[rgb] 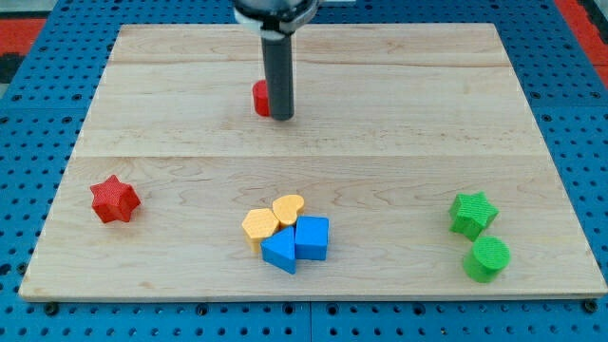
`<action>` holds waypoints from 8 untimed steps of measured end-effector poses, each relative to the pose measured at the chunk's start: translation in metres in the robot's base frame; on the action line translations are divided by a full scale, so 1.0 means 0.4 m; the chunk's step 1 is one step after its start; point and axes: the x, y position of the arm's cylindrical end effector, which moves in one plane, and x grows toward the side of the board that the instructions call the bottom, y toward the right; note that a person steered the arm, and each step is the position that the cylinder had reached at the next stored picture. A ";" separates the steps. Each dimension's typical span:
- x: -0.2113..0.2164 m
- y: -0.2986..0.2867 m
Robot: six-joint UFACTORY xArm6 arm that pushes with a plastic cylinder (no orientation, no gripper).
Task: Push red circle towards top right
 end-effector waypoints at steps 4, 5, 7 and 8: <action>-0.116 0.256; 0.000 0.131; -0.142 0.082; -0.229 0.214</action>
